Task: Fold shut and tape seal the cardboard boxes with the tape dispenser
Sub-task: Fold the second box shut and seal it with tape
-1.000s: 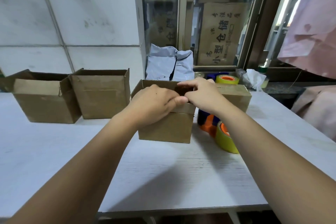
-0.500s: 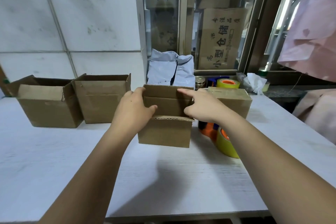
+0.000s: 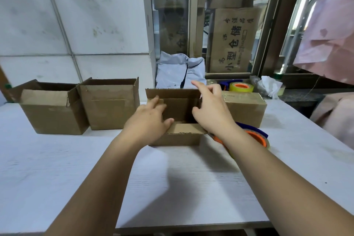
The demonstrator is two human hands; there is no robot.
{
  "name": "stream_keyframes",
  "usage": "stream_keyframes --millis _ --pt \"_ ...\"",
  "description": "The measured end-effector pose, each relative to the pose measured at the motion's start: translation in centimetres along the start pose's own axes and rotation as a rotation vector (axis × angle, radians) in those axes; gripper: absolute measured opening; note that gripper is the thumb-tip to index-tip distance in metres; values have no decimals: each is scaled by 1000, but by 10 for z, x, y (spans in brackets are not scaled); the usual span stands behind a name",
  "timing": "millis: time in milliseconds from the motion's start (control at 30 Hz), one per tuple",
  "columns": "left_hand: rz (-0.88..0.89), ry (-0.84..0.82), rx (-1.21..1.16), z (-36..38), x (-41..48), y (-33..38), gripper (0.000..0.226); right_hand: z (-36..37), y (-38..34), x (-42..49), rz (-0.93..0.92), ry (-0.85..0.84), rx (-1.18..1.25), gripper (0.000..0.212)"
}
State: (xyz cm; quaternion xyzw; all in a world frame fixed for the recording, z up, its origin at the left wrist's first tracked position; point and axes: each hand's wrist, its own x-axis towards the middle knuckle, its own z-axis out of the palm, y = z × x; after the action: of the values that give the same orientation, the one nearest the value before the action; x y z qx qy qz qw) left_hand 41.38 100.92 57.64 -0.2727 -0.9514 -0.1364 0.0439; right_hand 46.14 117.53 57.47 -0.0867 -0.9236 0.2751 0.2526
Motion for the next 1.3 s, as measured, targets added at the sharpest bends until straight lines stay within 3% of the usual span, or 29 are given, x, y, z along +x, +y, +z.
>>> stream_keyframes --millis 167,433,567,667,700,733,800,867,900,1033,1200,1300 --pt "-8 -40 105 -21 12 3 83 5 -5 -6 54 87 146 76" --pt "-6 -145 112 -28 32 -2 88 13 0 1 29 -65 -64 33" --pt "3 -127 97 -24 31 -3 88 16 11 -4 9 -85 4 52" --pt "33 -176 -105 -22 20 -17 101 13 21 -10 -4 -163 166 77" --pt "58 -178 -181 -21 16 -22 99 12 24 -12 -3 -163 229 75" --pt "75 -153 -253 -18 13 -28 91 12 29 -12 5 -151 292 64" --pt "62 -32 -477 -9 11 -40 53 16 36 -14 31 -75 403 31" --pt "33 99 -717 -1 9 -47 15 22 37 -16 58 30 470 20" --pt "28 146 -768 2 8 -48 8 25 36 -16 64 65 480 21" --pt "7 320 -824 12 9 -43 6 33 32 -12 59 161 441 29" --pt "9 458 -870 27 17 -38 37 38 31 -14 32 256 450 8" --pt "-45 484 -898 36 20 -40 44 48 32 -15 16 277 511 13"
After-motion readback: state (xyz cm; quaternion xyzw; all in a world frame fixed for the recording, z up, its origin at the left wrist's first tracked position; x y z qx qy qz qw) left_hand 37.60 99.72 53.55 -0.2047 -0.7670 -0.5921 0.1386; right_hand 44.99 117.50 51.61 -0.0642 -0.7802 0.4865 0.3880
